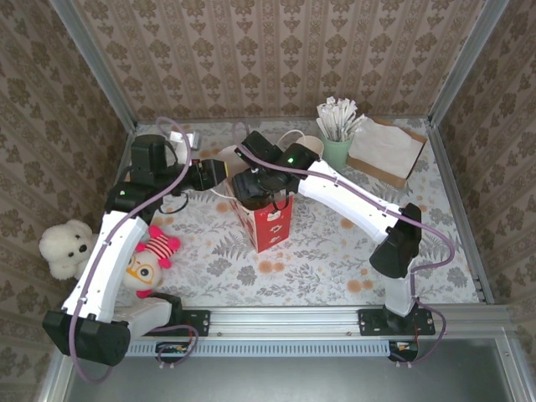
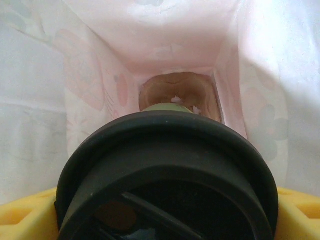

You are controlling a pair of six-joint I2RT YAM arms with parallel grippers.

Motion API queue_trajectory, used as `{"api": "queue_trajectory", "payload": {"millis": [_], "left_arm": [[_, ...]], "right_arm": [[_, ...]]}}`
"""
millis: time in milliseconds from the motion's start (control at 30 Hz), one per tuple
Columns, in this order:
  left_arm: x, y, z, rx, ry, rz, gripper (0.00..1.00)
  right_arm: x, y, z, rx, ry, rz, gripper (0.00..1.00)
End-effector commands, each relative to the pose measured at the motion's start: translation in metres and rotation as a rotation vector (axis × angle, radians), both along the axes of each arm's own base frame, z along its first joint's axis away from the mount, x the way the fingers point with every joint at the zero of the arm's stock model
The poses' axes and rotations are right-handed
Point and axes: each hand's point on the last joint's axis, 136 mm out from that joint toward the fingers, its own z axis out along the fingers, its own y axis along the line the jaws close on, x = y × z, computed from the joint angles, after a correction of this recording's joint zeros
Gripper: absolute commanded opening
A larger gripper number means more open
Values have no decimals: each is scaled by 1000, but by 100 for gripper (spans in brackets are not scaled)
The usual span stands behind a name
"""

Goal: Pack the takeout coffee

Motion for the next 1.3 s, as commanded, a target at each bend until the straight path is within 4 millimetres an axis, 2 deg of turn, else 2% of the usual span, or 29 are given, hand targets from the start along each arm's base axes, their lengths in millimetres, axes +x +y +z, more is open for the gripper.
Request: {"api": "queue_trajectory", "payload": {"millis": [0,67,167,367,533,767,900,1000,1100,1167,1267], "left_arm": [[13,20,38,0,-132,55,63],[30,36,44,1,-141,122,69],[56,48,35,48,-99,199,71],[95,38,13,138,-86,169,75],[118,16,-6,247,-110,21,77],[117,-31,-26,349,-136,-260,77],[96,-48,-29,306,-146,-416,78],[87,-50,-35,308,-131,-472,79],[89,-48,-50,380,-105,-474,75],[95,-47,-60,429,-99,-467,70],[99,-47,-64,447,-102,-462,58]], "right_arm": [[-5,-10,-6,-79,9,14,61],[-6,-10,-7,-88,10,35,61],[-10,-12,-8,-102,13,64,60],[-19,-12,-12,-104,36,133,59],[-21,-10,-17,-93,52,144,59],[-19,-18,-21,-103,85,81,59],[-21,-18,-22,-113,101,87,59],[-22,-17,-21,-117,105,102,59],[-23,-16,-19,-115,105,111,58],[-24,-14,-18,-109,106,119,58],[-25,-11,-19,-104,114,123,58]]}}
